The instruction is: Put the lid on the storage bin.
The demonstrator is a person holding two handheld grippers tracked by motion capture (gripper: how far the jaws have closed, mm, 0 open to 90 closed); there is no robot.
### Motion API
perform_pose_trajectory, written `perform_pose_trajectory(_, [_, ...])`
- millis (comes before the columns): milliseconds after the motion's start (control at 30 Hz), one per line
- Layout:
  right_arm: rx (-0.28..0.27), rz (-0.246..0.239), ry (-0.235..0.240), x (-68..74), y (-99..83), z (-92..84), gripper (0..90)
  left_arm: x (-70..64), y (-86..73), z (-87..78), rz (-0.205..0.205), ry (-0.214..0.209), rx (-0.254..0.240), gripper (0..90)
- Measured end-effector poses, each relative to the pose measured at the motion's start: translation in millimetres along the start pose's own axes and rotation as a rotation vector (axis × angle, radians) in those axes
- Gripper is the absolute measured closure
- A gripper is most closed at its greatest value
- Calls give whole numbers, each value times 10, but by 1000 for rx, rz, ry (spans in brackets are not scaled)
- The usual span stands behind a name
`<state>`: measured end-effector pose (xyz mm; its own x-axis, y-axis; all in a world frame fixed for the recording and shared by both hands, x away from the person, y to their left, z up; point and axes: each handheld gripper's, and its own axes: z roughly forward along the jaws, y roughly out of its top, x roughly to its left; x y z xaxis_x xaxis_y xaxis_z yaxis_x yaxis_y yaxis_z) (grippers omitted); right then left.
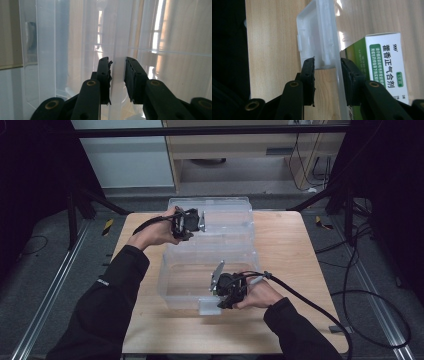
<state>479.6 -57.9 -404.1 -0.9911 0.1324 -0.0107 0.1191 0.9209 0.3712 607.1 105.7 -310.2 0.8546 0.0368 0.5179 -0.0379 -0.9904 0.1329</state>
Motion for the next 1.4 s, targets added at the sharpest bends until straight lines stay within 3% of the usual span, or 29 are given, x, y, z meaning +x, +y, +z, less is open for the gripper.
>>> perform_pose_trajectory(400, [-9,11,-5,7,-8,0,660,-20,22,-18,29,-4,-2,783])
perform_pose_trajectory(800, [-2,24,-13,20,-2,0,663,-59,87,-90,77,-3,32,811])
perform_pose_trajectory(933, [-3,28,-15,20,-1,2,664,-88,89,-111,77,3,12,817])
perform_pose_trajectory(1000, [-2,27,-19,26,2,4,664,-109,91,-124,83,-25,-3,820])
perform_pose_trajectory(1133, [-1,29,-23,30,4,6,664,-143,93,-195,122,7,-10,824])
perform_pose_trajectory(1400, [-2,32,-32,46,7,9,663,-296,81,-318,113,28,-30,827])
